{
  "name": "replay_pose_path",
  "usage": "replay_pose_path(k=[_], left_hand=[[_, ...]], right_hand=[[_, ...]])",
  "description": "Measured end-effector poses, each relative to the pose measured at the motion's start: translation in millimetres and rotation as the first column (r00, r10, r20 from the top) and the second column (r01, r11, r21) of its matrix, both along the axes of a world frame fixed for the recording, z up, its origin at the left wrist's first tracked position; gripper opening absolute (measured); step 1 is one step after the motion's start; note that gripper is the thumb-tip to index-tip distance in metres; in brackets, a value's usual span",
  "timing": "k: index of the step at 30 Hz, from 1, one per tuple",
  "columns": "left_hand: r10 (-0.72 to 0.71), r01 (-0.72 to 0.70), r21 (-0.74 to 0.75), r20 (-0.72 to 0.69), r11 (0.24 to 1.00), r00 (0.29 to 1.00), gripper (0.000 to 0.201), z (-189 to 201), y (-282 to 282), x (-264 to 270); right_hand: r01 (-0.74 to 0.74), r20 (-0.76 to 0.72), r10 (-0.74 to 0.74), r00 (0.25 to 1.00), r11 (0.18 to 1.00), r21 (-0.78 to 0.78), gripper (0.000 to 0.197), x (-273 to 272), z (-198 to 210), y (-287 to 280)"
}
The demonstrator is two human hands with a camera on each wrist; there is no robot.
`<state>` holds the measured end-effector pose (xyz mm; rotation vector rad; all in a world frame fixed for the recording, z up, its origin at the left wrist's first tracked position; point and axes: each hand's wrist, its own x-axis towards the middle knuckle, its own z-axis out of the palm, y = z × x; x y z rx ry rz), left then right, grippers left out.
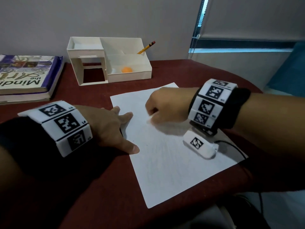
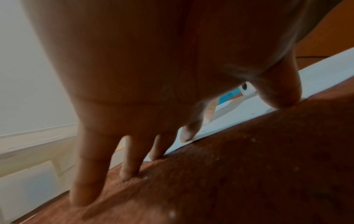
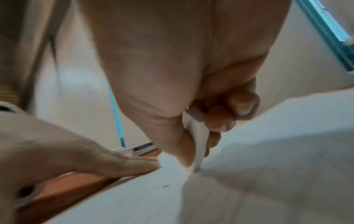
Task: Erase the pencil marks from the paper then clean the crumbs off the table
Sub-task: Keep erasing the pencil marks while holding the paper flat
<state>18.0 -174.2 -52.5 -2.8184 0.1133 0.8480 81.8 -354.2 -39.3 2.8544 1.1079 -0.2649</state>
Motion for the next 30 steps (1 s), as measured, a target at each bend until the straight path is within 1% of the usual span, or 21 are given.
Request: replay_pose_path(k=[2,3,4,6,8,10,11,13,15,16,18,20,21,23,25,26,27,30], left_hand=[[-0.002,0.002,0.005,0.001,1.000,1.000,0.121,0,-1,0],[0.000,0.000,0.003,0.002,1.000,1.000,0.120,1,-1,0],[0.002,-0.002,0.000,0.003,1.000,1.000,0.120,1,-1,0],[0.003,-0.003,-0.007,0.005,1.000,1.000,0.119,2,-1,0],[-0.010,0.010,-0.014,0.006,1.000,1.000,0.120,4,-2,1],[-0.037,0.037,-0.020,0.033,0.999,0.999,0.119,8,-3,4],[-0.062,0.064,-0.022,0.059,0.998,0.996,0.115,11,-4,6],[-0.143,0.146,-0.016,0.122,0.989,0.982,0.111,13,-8,9],[-0.211,0.217,-0.033,0.135,0.976,0.968,0.109,11,-13,10],[-0.216,0.223,-0.046,0.115,0.974,0.970,0.107,10,-16,9],[-0.188,0.190,-0.024,0.066,0.981,0.980,0.103,8,-22,7],[-0.171,0.171,0.006,0.049,0.985,0.984,0.104,9,-27,6],[-0.166,0.166,0.016,0.042,0.986,0.985,0.106,11,-30,6],[-0.159,0.158,0.013,0.032,0.987,0.987,0.108,13,-31,8],[-0.163,0.163,-0.007,0.026,0.987,0.986,0.106,13,-32,11],[-0.166,0.166,-0.011,0.025,0.986,0.986,0.106,13,-32,11],[-0.166,0.166,-0.009,0.026,0.986,0.986,0.108,13,-32,12],[-0.153,0.153,0.001,0.029,0.988,0.988,0.112,11,-32,13]], right_hand=[[-0.036,-0.123,0.038,0.992,0.999,0.015,0.023,-14,-1,3],[-0.023,-0.124,0.025,0.992,1.000,0.011,0.023,-13,-1,3],[0.005,-0.075,-0.005,0.997,1.000,-0.001,0.022,-6,-1,1],[0.075,0.073,-0.070,0.995,0.995,-0.068,0.023,12,3,-4],[0.107,0.120,-0.099,0.988,0.992,-0.070,0.027,20,3,-8],[0.056,0.106,-0.048,0.993,0.996,-0.073,0.025,10,5,-6],[0.024,0.072,-0.020,0.997,0.998,-0.055,0.024,1,6,-4],[-0.050,0.000,0.050,0.999,0.999,-0.005,0.023,-18,6,1],[-0.096,-0.019,0.096,0.995,0.995,0.018,0.023,-25,3,3],[-0.075,-0.012,0.076,0.997,0.997,0.029,0.023,-21,2,1],[0.055,0.039,-0.056,0.998,0.998,0.026,0.020,-1,1,-10],[0.163,0.114,-0.161,0.980,0.987,-0.011,0.018,13,4,-22],[0.185,0.120,-0.181,0.976,0.983,-0.019,0.016,15,5,-24],[0.152,0.031,-0.152,0.988,0.988,0.006,0.012,4,6,-21],[0.075,-0.107,-0.072,0.992,0.997,0.024,0.015,-16,4,-14],[0.052,-0.131,-0.050,0.990,0.999,0.014,0.017,-20,1,-12],[0.065,-0.096,-0.064,0.993,0.998,0.005,0.018,-16,0,-12],[0.180,0.106,-0.173,0.979,0.982,-0.059,0.017,13,4,-20]])
